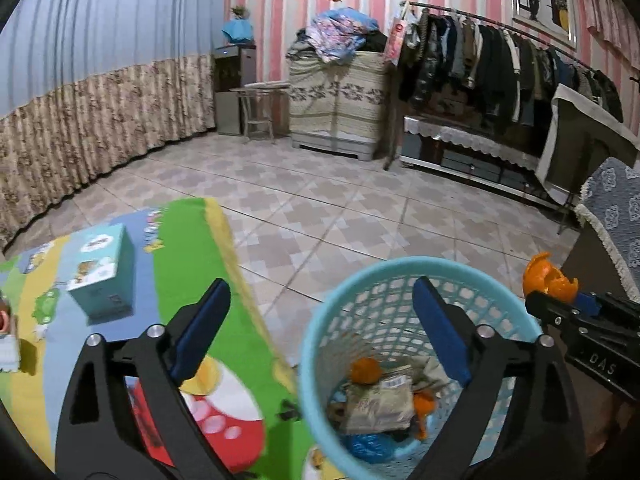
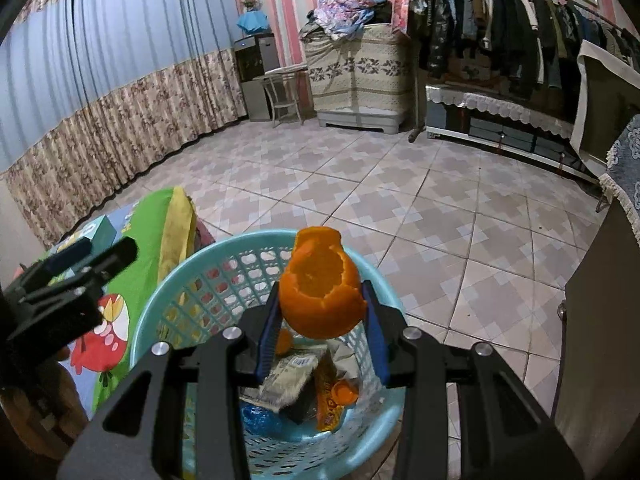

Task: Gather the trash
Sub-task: 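Open the left tool then the right tool over the basket to drop them, then move both open tools back over the mat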

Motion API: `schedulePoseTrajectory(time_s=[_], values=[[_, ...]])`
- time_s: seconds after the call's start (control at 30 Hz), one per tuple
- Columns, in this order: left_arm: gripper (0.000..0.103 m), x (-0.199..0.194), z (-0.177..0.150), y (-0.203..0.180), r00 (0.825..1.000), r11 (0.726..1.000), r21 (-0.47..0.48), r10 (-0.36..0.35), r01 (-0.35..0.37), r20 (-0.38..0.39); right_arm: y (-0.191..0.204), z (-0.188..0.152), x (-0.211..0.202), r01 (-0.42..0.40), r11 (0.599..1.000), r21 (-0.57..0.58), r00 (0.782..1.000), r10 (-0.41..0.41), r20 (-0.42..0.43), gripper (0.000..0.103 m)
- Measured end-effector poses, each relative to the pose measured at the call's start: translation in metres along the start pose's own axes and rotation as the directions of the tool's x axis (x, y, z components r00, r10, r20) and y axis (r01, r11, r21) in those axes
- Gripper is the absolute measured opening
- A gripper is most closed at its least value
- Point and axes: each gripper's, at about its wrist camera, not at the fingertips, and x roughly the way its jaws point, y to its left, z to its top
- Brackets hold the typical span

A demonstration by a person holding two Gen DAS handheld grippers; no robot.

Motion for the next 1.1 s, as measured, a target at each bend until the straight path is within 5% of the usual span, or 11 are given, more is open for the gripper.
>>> schedulePoseTrajectory(time_s=[0.23, 0.33, 0.73, 1.1], values=[[0.097, -0.019, -0.005, 0.028, 0.999, 0.999, -0.022, 0.047, -0.047, 0.007, 0.024, -0.003, 0.017, -0.034, 0.999, -0.038, 0.999, 0.033, -0.026, 0.042], [0.097, -0.026, -0.008, 0.032, 0.998, 0.998, -0.016, 0.062, -0.062, 0.012, 0.028, -0.005, 0.020, -0.024, 0.999, -0.033, 1.000, 0.024, -0.011, 0.084], [0.097, -0.052, -0.029, 0.066, 0.992, 0.991, -0.044, 0.126, -0.125, 0.004, 0.025, -0.008, 0.024, -0.005, 1.000, -0.008, 0.999, 0.005, -0.033, 0.087], [0.097, -0.099, -0.059, 0.152, 0.964, 0.958, -0.113, 0.264, -0.264, -0.022, 0.079, -0.010, 0.009, -0.027, 0.994, -0.103, 0.999, 0.028, 0.014, 0.090]])
